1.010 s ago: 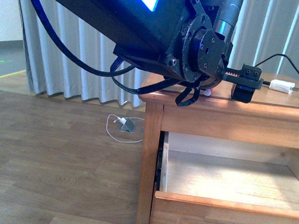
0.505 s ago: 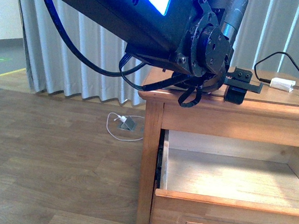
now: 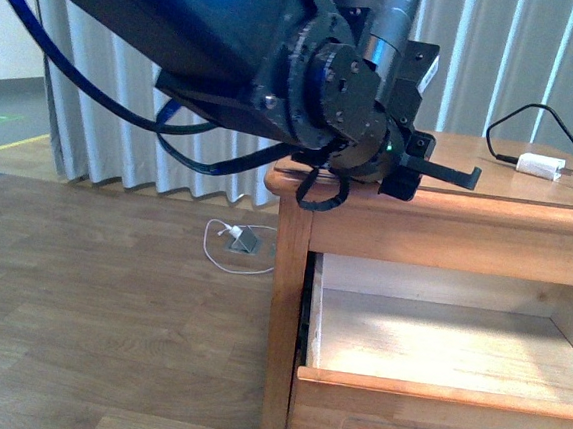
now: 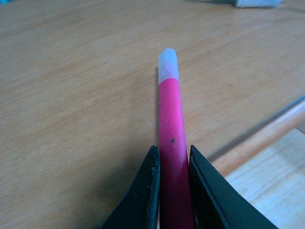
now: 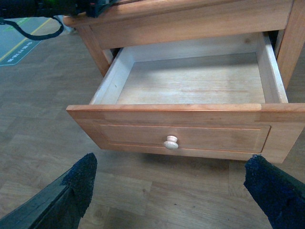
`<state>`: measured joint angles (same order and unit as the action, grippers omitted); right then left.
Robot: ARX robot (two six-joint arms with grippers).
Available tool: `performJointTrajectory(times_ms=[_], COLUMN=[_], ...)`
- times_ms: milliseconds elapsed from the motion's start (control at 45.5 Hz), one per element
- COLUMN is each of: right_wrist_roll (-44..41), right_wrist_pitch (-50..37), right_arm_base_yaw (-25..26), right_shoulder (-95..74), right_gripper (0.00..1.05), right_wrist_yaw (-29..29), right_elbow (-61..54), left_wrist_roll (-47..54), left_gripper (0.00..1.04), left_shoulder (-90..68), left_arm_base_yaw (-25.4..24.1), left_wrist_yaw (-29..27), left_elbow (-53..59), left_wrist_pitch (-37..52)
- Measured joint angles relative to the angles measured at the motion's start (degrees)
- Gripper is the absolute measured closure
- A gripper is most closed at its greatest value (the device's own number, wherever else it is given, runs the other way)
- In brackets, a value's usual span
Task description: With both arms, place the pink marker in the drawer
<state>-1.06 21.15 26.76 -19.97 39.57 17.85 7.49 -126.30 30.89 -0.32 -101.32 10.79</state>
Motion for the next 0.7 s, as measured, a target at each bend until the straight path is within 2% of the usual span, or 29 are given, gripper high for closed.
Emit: performJointTrajectory(times_ms=[198, 373, 483, 703], right_wrist_roll=[0.00, 0.00, 0.00, 0.00], right_wrist_pitch=[0.00, 0.00, 0.00, 0.00], right_arm_base_yaw=[0.00, 0.00, 0.00, 0.00], right_shoulder=[0.00, 0.00, 0.00, 0.00], right_gripper=[0.08, 0.08, 0.08, 0.08], right_wrist_yaw=[0.00, 0.00, 0.00, 0.00], right_elbow=[0.00, -0.02, -0.02, -0.02], left_wrist_roll=[5.53, 7.54, 8.61, 8.96], left_gripper=[0.90, 0.90, 0.90, 0.90], left_shoulder=[12.44, 17.53, 18.18, 13.68], left_arm_base_yaw=[-2.38, -3.65, -4.24, -4.42], left_wrist_yaw=[16.70, 25.68, 28.92, 28.85], left_elbow=[14.05, 20.87, 25.35, 28.52], left_wrist_pitch=[6.45, 9.31, 10.12, 13.81])
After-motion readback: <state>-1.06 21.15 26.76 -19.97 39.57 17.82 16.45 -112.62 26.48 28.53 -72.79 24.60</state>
